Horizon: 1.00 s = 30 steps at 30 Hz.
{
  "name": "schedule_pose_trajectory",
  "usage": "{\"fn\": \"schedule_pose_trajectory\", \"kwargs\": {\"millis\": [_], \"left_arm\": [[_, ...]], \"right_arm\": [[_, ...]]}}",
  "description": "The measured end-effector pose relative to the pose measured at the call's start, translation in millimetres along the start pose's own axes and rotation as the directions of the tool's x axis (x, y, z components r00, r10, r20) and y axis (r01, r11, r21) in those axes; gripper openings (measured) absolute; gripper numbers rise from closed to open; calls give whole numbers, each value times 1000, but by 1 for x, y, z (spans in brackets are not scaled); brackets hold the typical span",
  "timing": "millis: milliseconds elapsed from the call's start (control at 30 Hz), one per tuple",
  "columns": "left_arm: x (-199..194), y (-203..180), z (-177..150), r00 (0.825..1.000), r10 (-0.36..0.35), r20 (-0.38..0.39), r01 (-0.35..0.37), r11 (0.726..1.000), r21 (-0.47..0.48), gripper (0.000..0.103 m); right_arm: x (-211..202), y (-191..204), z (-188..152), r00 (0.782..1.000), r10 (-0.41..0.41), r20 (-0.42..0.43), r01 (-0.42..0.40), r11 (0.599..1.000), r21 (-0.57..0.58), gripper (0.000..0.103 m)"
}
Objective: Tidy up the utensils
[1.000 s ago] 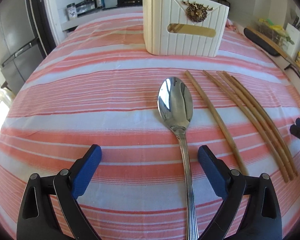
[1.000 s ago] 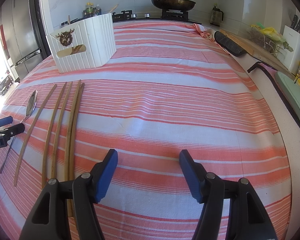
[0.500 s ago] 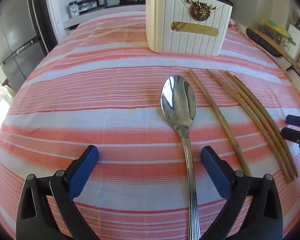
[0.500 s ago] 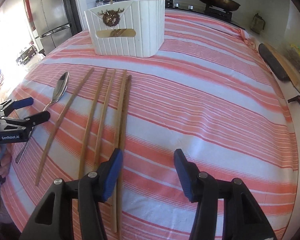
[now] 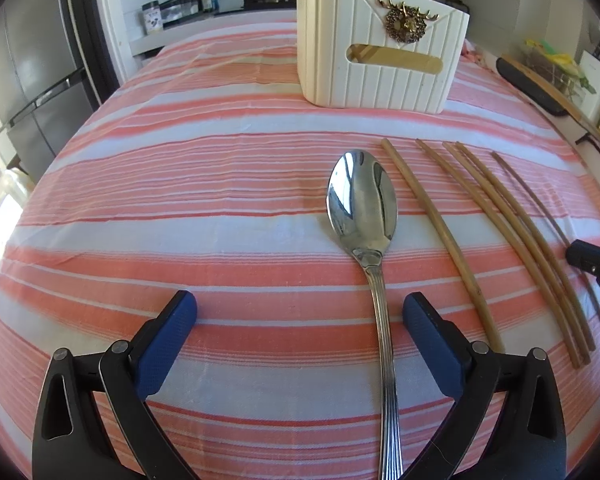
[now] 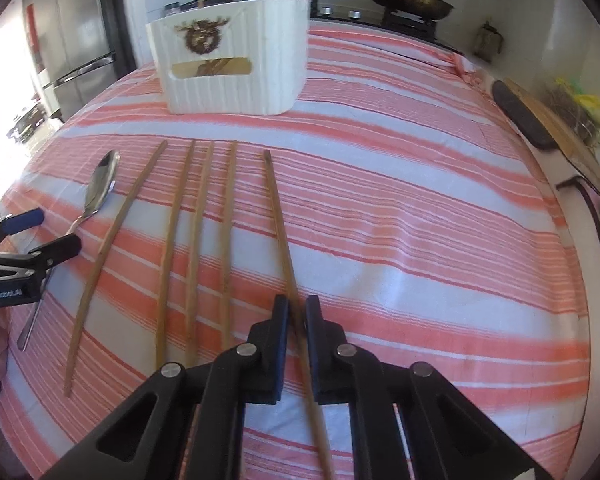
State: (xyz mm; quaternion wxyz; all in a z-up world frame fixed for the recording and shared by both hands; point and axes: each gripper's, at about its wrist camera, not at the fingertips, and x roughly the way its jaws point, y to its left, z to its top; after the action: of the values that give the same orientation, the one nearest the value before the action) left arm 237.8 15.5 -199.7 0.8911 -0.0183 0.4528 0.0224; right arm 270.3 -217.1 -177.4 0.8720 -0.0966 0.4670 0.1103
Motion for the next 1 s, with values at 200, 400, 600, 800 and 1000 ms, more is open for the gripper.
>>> {"fn": "schedule_pose_trajectory", "kwargs": {"millis": [200, 400, 600, 800, 1000], "left_arm": [[1, 1, 1, 1000, 14, 0, -14, 1000, -14, 103], [1, 2, 1, 1000, 15, 0, -15, 1000, -15, 103], [1, 2, 0, 1000, 14, 1, -14, 1000, -15, 103], [1, 2, 0, 1000, 14, 1, -14, 1000, -15, 103], [1, 2, 0, 1000, 14, 2, -14, 1000, -14, 103]], "right_arm": [[-10, -39, -20, 989, -148, -8, 147, 981, 126, 9], [-14, -54, -25, 991, -134, 15, 130, 982, 138, 31], [-9, -60, -27, 994, -99, 51, 90, 982, 165, 47], [-10, -60, -31, 992, -96, 84, 81, 983, 167, 47], [-10, -61, -32, 992, -93, 86, 78, 982, 169, 47]]}}
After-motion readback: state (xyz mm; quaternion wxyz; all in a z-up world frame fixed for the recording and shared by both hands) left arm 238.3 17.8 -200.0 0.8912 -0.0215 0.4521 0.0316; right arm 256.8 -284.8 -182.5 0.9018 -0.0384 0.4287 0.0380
